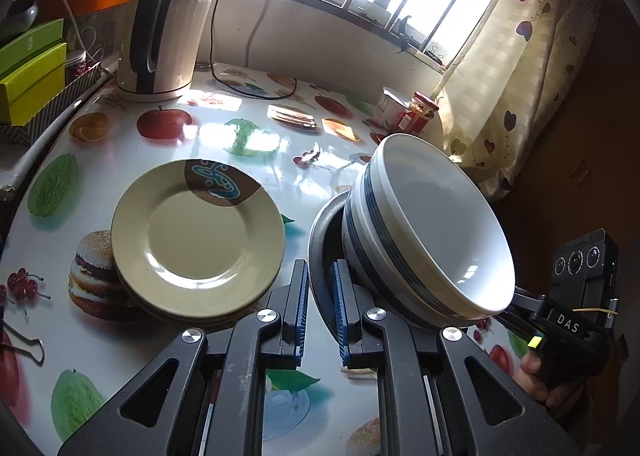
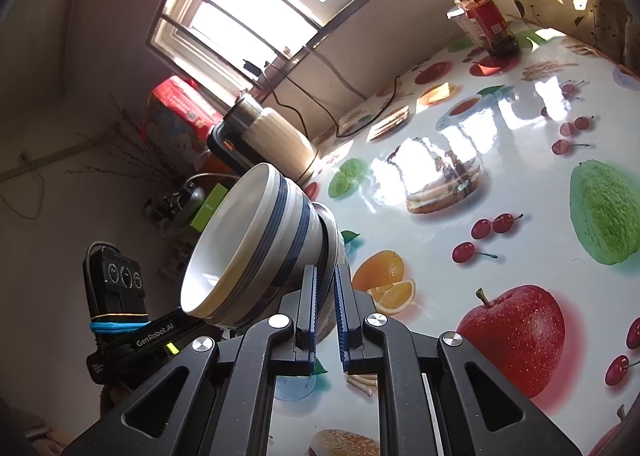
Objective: Organize plates and bowls
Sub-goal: 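Carry the bowl stack with both tools over the cream plate stack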
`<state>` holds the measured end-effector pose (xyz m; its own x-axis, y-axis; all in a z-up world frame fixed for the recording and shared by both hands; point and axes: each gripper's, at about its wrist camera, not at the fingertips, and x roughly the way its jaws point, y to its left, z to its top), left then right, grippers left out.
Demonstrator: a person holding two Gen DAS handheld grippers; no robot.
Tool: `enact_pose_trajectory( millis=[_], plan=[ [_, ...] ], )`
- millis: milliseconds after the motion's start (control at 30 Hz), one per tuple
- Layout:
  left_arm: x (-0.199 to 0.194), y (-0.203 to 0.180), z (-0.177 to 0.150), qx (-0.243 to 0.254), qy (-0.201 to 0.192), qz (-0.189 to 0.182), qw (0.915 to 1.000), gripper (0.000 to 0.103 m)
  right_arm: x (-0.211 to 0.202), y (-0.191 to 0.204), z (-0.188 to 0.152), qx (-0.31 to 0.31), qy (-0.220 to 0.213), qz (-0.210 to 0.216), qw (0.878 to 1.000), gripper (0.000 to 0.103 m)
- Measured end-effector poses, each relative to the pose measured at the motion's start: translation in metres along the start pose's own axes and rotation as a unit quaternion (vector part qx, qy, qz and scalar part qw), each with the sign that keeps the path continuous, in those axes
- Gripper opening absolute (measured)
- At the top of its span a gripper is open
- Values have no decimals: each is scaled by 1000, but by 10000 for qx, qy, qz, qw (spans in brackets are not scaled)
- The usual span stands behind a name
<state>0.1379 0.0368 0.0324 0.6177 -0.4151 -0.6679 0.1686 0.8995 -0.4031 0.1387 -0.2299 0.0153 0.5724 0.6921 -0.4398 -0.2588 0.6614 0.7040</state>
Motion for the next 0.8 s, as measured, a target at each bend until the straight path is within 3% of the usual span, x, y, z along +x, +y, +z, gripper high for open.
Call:
enact_pose_trajectory(
  millis=[800],
  plan=[
    [-8,51,19,-322,-176,340,9987,12,69,26,19,-195,417,256,9986,10]
  ],
)
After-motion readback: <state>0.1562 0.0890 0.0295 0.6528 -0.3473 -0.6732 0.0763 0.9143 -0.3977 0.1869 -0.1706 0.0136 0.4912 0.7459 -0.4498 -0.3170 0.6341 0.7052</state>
